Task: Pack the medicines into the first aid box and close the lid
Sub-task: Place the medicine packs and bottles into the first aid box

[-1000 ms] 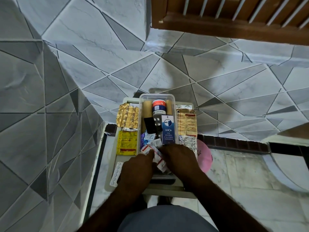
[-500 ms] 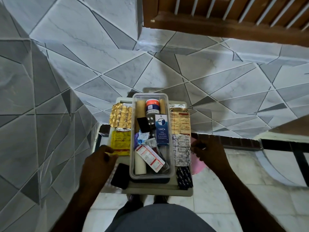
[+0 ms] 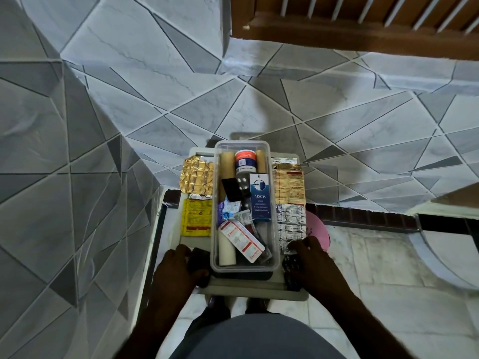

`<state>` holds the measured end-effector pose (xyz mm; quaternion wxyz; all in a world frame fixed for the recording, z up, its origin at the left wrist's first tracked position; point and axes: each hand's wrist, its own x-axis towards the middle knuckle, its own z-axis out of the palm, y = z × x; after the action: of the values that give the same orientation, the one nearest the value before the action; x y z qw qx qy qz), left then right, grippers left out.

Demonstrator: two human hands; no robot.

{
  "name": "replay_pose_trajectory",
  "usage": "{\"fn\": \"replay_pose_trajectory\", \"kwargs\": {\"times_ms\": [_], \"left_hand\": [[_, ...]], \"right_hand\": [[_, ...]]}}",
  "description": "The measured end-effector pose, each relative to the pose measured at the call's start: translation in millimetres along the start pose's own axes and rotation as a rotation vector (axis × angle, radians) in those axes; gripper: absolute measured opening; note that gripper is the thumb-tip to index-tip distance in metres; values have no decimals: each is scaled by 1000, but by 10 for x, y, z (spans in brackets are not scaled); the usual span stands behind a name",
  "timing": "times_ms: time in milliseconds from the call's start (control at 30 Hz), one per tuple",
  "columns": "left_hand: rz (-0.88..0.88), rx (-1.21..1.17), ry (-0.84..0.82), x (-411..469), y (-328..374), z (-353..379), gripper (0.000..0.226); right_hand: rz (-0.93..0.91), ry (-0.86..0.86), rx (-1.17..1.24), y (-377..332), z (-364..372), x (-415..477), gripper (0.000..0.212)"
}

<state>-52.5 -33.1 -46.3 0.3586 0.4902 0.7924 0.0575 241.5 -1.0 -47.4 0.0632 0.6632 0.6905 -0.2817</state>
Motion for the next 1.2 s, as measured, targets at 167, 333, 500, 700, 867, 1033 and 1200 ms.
{"fn": "replay_pose_trajectory", "kwargs": {"times_ms": [167, 333, 500, 700, 867, 1033, 1200], "left_hand": [[1, -42, 13, 5, 39, 12, 43], [1, -167, 60, -20, 71, -107, 17], [-2, -296, 158, -25, 52, -345, 18], [64, -474, 209, -58, 296, -613, 29], [141, -510, 96, -82, 529, -463, 55], [213, -471, -35, -102, 726, -191, 53], [242, -310, -55, -47, 753, -25, 53]], "right_hand": [[25, 25, 10, -40, 7, -3, 33], [78, 27, 225, -3, -78, 20, 16], [96, 65, 481, 28, -344, 19, 18], [-9, 241, 592, -200, -744, 109, 16], [-90, 235, 552, -532, -747, 203, 19], [-138, 162, 449, -700, -651, 209, 15], [-160, 217, 316, -723, -520, 228, 21]]}}
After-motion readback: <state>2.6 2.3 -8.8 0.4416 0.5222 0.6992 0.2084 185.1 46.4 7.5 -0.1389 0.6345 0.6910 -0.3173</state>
